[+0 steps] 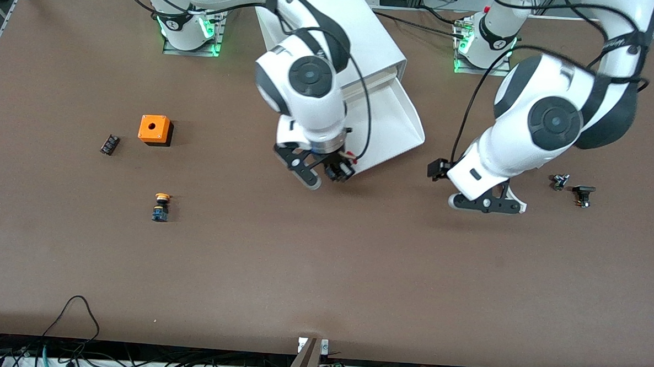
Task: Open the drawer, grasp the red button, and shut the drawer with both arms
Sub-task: 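Push the drawer shut with the left gripper while the right gripper carries the button, then set the red button beside the yellow button with the right gripper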
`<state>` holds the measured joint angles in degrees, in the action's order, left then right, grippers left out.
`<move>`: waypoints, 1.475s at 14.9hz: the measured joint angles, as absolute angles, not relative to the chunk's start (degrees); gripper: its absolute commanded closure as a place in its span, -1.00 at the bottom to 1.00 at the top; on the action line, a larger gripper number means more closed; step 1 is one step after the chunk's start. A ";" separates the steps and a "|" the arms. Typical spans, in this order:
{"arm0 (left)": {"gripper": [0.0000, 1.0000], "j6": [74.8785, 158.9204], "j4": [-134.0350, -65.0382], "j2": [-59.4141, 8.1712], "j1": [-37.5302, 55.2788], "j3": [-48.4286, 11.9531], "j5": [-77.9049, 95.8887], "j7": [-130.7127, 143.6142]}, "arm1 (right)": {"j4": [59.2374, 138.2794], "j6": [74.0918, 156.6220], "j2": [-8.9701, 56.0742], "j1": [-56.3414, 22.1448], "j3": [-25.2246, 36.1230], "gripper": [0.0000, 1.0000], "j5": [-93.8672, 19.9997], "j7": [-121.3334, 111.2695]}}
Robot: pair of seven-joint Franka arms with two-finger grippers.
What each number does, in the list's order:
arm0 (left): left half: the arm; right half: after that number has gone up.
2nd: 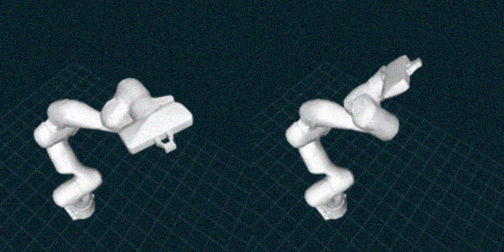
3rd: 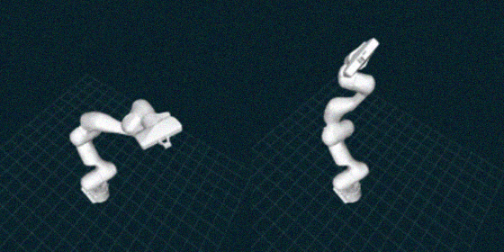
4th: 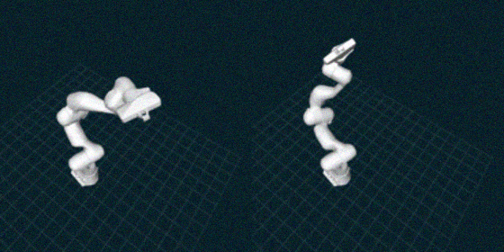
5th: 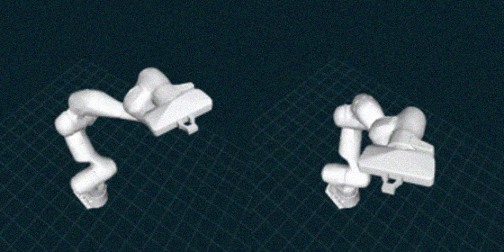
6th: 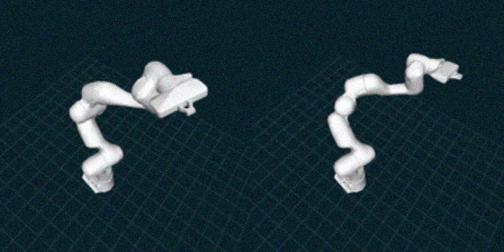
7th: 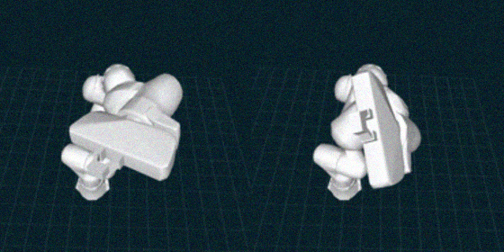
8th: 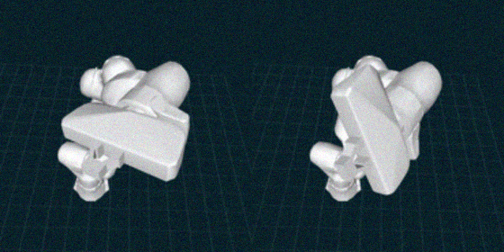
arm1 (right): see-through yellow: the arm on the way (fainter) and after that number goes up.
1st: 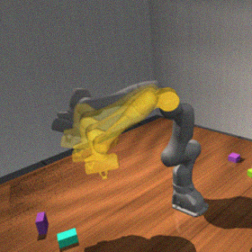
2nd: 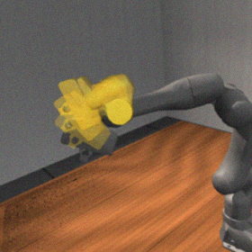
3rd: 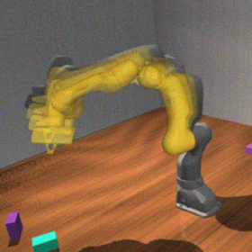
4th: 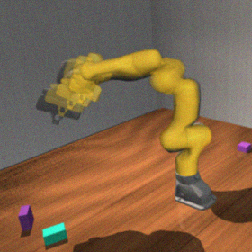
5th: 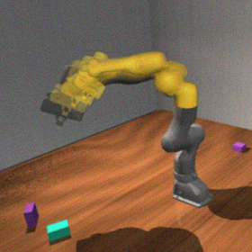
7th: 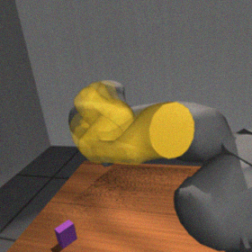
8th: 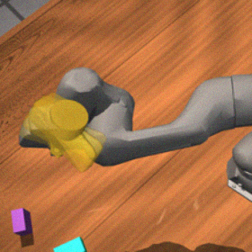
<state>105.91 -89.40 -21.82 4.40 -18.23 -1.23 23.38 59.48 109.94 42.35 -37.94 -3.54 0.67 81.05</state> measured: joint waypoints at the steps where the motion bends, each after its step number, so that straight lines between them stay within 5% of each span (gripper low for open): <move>1: -1.00 108.27 -90.63 -22.44 4.78 -18.24 -1.23 25.40 | 59.48 109.36 41.95 -36.16 -3.62 1.00 0.63 76.47; 16: -0.97 122.82 -100.74 -27.37 15.84 -18.44 -7.15 59.58 | 61.15 103.01 41.11 -13.00 -3.65 1.00 0.56 10.36; 22: -0.97 124.37 -104.23 -26.91 16.69 -21.48 -7.18 64.37 | 71.60 111.73 40.83 -11.03 -3.66 1.00 0.55 7.09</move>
